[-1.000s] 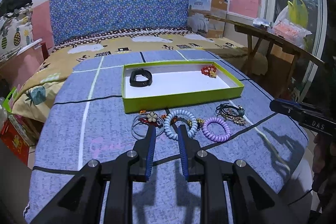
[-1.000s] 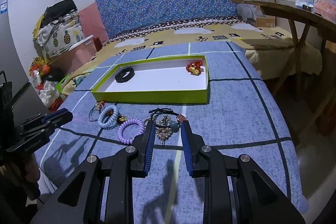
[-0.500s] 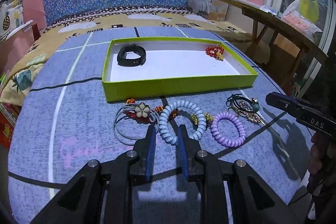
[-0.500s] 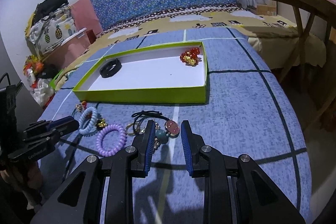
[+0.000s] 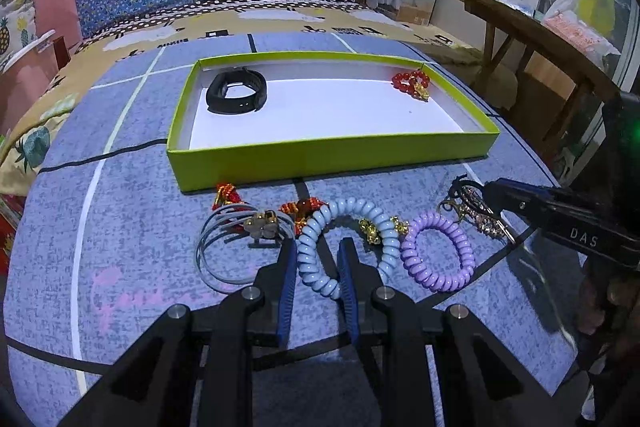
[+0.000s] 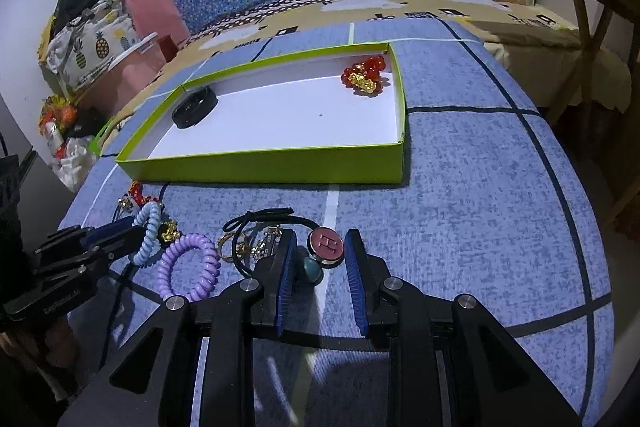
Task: Organize jewelry
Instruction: 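Grasp the light blue coil with the left gripper while the right gripper grasps the teal-bead hair tie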
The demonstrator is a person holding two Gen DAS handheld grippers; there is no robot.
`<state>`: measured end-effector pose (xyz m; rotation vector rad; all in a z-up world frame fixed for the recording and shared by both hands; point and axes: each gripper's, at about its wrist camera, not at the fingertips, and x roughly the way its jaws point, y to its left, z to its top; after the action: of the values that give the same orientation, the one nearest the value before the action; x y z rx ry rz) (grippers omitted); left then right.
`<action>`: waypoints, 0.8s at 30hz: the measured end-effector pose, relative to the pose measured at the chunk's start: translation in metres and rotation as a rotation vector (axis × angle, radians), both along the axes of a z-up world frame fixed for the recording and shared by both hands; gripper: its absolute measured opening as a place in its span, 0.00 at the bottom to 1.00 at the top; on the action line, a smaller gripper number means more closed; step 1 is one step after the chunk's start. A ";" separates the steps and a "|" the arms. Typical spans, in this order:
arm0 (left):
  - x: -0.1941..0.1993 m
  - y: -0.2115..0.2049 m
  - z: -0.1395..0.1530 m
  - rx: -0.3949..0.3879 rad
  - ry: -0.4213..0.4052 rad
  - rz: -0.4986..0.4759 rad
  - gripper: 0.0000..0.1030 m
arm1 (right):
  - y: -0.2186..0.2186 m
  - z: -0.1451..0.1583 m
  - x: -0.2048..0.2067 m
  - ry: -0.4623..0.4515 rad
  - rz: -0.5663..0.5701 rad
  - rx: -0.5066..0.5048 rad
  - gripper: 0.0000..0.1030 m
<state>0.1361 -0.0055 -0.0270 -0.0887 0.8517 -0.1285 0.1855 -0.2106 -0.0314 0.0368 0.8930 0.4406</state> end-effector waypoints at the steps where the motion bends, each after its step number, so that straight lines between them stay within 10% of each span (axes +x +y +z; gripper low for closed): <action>1: 0.000 0.000 0.000 0.003 0.000 0.000 0.20 | 0.000 0.000 -0.001 0.000 0.002 -0.001 0.14; 24: -0.036 0.007 0.033 -0.030 -0.114 -0.012 0.10 | -0.016 0.037 -0.040 -0.109 -0.032 0.063 0.13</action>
<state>0.1002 0.0016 0.0058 -0.1031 0.7372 -0.1561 0.1460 -0.2263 0.0058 0.0839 0.7700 0.4363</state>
